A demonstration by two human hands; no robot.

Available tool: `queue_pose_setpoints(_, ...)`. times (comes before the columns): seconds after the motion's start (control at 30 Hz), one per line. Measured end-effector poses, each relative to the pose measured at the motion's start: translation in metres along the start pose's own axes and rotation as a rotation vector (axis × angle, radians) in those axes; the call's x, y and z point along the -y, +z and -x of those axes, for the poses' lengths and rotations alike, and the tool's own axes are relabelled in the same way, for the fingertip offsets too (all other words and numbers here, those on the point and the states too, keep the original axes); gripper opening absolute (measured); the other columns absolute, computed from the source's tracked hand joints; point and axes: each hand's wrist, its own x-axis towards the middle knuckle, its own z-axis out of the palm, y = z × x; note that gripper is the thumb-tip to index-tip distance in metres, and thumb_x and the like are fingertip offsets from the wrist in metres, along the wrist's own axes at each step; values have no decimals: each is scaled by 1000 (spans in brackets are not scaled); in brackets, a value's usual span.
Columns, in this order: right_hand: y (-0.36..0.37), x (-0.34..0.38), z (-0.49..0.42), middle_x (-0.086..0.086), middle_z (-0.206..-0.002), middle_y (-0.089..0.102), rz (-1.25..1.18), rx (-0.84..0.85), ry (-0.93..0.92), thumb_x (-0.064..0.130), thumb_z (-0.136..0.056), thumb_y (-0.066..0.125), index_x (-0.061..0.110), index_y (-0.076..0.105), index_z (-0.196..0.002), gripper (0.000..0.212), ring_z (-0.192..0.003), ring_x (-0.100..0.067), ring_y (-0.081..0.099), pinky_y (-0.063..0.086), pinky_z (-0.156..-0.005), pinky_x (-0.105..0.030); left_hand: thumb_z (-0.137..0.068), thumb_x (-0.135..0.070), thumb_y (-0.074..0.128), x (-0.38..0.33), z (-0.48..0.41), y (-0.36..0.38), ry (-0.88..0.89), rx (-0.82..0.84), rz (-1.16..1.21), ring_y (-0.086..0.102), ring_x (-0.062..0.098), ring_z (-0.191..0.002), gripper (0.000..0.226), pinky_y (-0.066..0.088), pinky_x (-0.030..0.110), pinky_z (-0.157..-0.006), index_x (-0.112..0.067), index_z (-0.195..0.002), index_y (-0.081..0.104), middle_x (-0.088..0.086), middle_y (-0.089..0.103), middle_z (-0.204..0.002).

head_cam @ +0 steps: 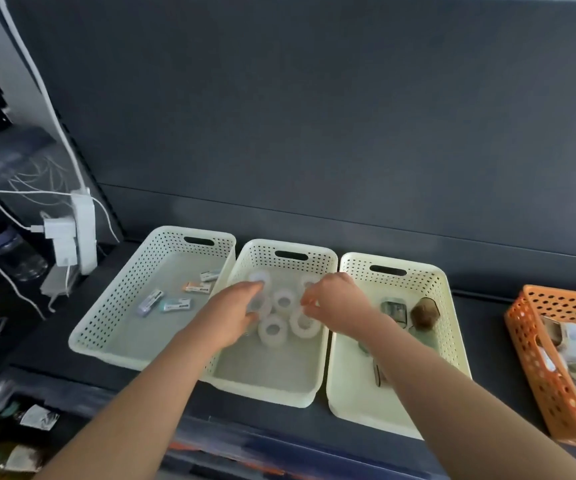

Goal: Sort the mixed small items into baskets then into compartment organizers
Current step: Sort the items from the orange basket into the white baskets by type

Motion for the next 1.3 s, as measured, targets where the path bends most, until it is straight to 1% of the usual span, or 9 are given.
queue_pose_setpoints(0.13,3,-5,5,5,-109,64,7,19,-20,30,-93,48,25,68,-107,25,-108,-19,53,33,-105,-34,-95,-26,55,0,-2,-1,36,-43,20,41,14,-132,51,32,25,-105,-19,-143,40,-4,41,-147)
queue_pose_setpoints(0.3,-18,-21,44,6,-132,57,-266,-227,65,29,-95,52,22,58,-128,35,-122,-14,49,43,-99,-31,-94,-32,54,-30,3,0,126,-254,15,50,14,-120,39,39,25,-97,-19,-131,56,-7,53,-131)
queue_pose_setpoints(0.53,-38,-98,148,9,-129,60,-315,-452,243,35,-93,56,22,59,-127,37,-121,-10,51,42,-99,-27,-88,-36,52,-154,-2,18,370,-396,34,61,22,-96,34,46,30,-85,-18,-109,70,-3,67,-104)
queue_pose_setpoints(0.63,-44,-146,200,5,-123,64,-302,-477,305,32,-91,60,18,62,-124,36,-117,-13,55,42,-99,-26,-89,-32,60,-221,-5,42,444,-357,114,58,16,-100,26,40,24,-87,-21,-110,70,-7,66,-107)
queue_pose_setpoints(0.77,-53,-216,262,9,-118,64,-341,-448,430,31,-91,60,22,63,-123,33,-103,-10,60,42,-83,-18,-90,-35,60,-303,-19,82,499,-221,180,54,10,-107,30,43,29,-94,-27,-118,65,-14,63,-111)
queue_pose_setpoints(0.9,-49,-283,300,7,-120,64,-355,-352,517,31,-90,62,22,61,-126,37,-107,-13,60,46,-87,-25,-91,-33,58,-364,-46,113,545,-61,105,51,12,-114,36,41,30,-96,-26,-127,59,-10,59,-122)
queue_pose_setpoints(0.97,-47,-307,310,3,-122,63,-344,-281,530,29,-89,63,21,62,-124,36,-110,-18,59,44,-87,-27,-90,-30,60,-384,-62,126,550,-7,35,52,18,-112,32,42,35,-95,-23,-121,62,-5,60,-120)
queue_pose_setpoints(1.13,-40,-342,317,5,-100,69,-285,-102,487,31,-87,63,23,68,-108,23,-87,-16,62,51,-78,-33,-89,-36,59,-409,-98,151,533,73,-296,51,19,-118,35,30,35,-105,-24,-123,58,-6,60,-124)
queue_pose_setpoints(1.3,-32,-358,309,3,-118,58,-258,-32,422,25,-83,68,22,62,-121,38,-106,-17,55,48,-90,-33,-90,-44,57,-415,-102,155,483,119,-433,45,23,-120,43,18,36,-111,-33,-131,51,-6,59,-122)
